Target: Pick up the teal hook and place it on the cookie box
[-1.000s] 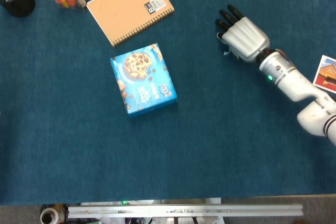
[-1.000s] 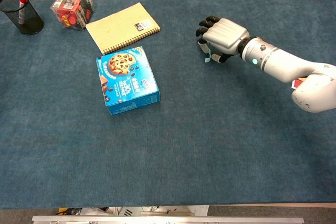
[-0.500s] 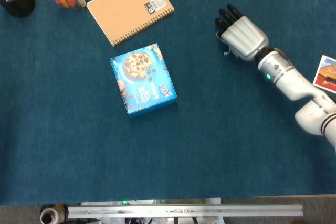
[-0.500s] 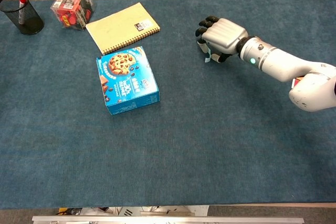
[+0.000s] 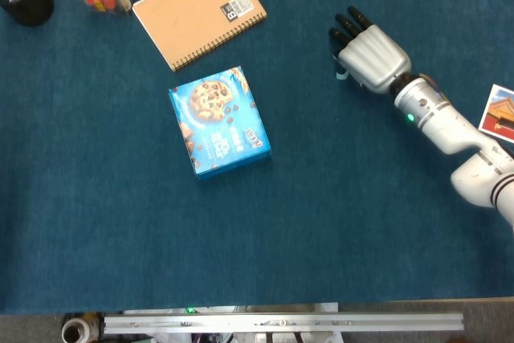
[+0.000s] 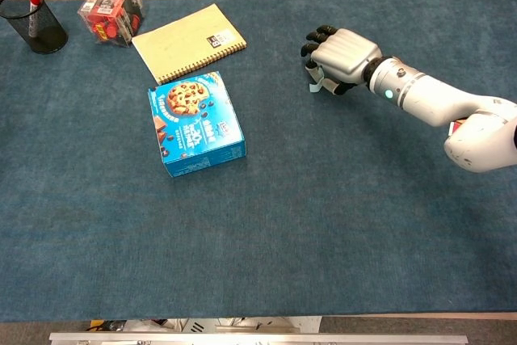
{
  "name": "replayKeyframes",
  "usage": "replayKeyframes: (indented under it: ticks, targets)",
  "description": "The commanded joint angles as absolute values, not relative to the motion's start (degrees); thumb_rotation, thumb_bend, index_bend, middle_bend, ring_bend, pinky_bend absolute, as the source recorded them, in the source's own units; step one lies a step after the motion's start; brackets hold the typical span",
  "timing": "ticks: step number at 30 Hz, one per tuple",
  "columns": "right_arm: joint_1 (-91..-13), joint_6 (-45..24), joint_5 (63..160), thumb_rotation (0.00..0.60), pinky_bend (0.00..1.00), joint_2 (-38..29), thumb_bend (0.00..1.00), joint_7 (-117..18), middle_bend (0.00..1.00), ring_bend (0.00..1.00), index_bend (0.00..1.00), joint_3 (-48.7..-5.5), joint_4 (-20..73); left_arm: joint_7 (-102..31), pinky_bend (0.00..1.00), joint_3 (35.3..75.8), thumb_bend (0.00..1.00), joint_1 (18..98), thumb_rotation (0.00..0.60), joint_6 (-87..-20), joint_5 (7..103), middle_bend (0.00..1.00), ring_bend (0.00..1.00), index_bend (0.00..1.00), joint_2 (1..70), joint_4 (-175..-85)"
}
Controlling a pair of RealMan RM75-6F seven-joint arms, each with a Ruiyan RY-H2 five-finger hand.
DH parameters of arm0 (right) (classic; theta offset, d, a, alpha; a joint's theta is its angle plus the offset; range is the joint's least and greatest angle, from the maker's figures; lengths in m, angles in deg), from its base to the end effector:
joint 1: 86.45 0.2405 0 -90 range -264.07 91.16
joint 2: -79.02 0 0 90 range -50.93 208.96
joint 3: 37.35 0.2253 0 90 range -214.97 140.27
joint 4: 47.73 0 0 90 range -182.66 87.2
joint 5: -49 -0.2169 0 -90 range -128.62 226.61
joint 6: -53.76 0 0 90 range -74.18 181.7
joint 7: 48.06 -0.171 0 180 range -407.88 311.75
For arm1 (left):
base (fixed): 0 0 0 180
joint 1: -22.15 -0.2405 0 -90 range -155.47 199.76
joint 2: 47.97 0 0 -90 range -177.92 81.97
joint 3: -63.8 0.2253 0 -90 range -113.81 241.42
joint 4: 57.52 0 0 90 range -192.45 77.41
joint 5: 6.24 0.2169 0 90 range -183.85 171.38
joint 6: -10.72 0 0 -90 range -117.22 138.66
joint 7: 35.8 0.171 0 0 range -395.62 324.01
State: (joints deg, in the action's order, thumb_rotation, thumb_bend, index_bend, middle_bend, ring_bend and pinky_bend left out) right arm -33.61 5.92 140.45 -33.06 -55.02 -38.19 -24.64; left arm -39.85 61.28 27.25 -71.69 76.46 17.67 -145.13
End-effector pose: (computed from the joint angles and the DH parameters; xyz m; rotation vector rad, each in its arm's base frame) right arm -0.1661 -0.4257 -0.0834 2.1272 -0.4035 0.6601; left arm -0.3120 0.2070 0.1362 -1.3478 -0.9724 -0.8628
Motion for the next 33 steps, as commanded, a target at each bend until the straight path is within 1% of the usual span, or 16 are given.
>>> replayKeyframes:
  ticks: [1,6,11,13,20,24,27,33]
  targets:
    - [-33.6,4.8,140.4,0.6,0.0,-32.5,0.45,-55.4,0.2,0.0,0.55,-37.9,-23.9,-39.8,0.07,61.3,0.21,27.3,0.6,-71.7,76.5,0.05,0.08,0.0,17.6,-145.2]
    - [-33.0,-0.1,140.3,0.6,0.0,-29.6,0.45,-55.7,0.2,0.0,0.55,-36.3,-18.7,-39.5,0.07,61.3,0.21,27.4,0.6,-71.7,76.8,0.05,0.08,0.0,17.4,-145.5]
    - [-32.1,-4.7,139.9,0.6,0.0,-25.3,0.45,-53.0,0.2,0.0,0.55,-33.6,-8.6,-38.8,0.07,61.5,0.21,27.5,0.6,-72.0,77.7,0.05,0.08,0.0,17.2,-146.2]
    - [-31.9,-5.2,139.4,0.6,0.0,-23.6,0.45,-50.6,0.2,0.0,0.55,-32.6,-3.6,-38.7,0.07,61.7,0.21,27.4,0.6,-72.0,77.9,0.05,0.08,0.0,17.2,-146.5]
    - [-31.6,-2.8,135.8,0.6,0.0,-20.9,0.44,-43.1,0.2,0.0,0.55,-29.8,10.9,-37.9,0.07,62.1,0.21,27.2,0.6,-72.6,78.7,0.05,0.08,0.0,17.3,-147.4]
    - [-31.4,-1.7,134.3,0.6,0.0,-21.1,0.44,-40.9,0.2,0.0,0.55,-28.9,13.4,-37.7,0.07,62.2,0.21,27.2,0.6,-72.7,78.8,0.05,0.08,0.0,17.2,-147.8]
    - [-30.1,0.9,131.9,0.6,0.0,-23.0,0.44,-38.9,0.2,0.0,0.55,-27.3,15.5,-37.3,0.07,62.5,0.21,26.8,0.6,-73.2,79.1,0.05,0.08,0.0,17.0,-148.6]
    - [-28.5,4.3,129.1,0.6,0.0,-26.0,0.44,-36.1,0.2,0.0,0.55,-26.2,15.5,-37.6,0.07,63.2,0.21,25.9,0.6,-73.5,79.1,0.05,0.08,0.0,17.2,-148.9]
